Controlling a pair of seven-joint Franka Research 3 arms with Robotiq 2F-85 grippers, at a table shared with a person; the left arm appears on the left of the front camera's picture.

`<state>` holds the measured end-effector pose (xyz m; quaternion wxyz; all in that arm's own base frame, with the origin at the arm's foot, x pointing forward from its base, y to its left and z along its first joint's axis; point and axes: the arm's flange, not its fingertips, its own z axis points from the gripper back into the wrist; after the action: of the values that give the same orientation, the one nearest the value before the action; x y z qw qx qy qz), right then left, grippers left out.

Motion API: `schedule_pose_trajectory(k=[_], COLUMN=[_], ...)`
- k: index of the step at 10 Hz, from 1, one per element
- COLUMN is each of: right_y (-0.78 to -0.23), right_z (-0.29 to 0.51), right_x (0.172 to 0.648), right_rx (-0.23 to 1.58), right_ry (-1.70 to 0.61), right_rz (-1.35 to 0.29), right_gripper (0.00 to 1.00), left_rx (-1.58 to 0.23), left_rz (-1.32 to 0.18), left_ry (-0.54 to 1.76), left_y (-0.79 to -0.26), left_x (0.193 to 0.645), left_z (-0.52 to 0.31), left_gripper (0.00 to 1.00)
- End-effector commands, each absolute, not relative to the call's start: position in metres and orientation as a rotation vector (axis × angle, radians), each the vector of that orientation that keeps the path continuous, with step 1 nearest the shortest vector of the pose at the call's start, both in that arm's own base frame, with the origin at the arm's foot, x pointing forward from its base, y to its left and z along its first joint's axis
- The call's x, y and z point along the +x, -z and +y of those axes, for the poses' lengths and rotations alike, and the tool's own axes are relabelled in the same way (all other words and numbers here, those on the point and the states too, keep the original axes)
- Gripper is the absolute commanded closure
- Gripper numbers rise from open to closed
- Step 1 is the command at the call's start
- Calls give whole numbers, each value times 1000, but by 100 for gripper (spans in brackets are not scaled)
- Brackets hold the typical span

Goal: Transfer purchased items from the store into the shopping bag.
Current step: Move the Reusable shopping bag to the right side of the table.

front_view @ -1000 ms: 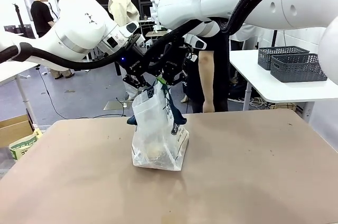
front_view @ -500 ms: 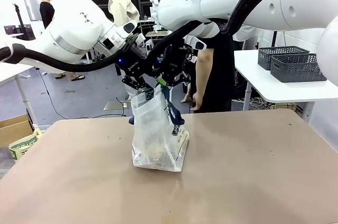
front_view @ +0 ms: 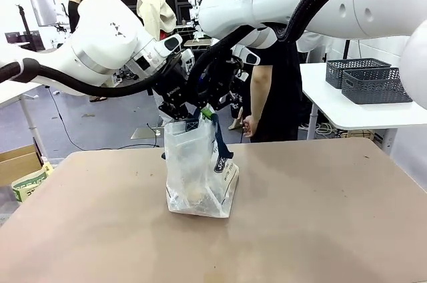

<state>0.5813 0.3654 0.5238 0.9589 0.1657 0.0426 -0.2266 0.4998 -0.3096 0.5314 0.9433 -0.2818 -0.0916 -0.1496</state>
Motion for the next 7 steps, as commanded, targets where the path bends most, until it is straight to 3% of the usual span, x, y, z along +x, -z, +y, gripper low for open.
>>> schedule_pose_trajectory(k=[1,7], right_y=[-526,-526], right_z=[367,370], right_x=[585,587], right_rx=[353,339], right_ry=[478,475], right_rz=[108,109], right_gripper=[100,100], left_rx=[-506,-693], left_rz=[-162,-216], left_ry=[356,347], left_y=[-528,-545], left_x=[500,500], left_z=[-307,-290], left_gripper=[49,49])
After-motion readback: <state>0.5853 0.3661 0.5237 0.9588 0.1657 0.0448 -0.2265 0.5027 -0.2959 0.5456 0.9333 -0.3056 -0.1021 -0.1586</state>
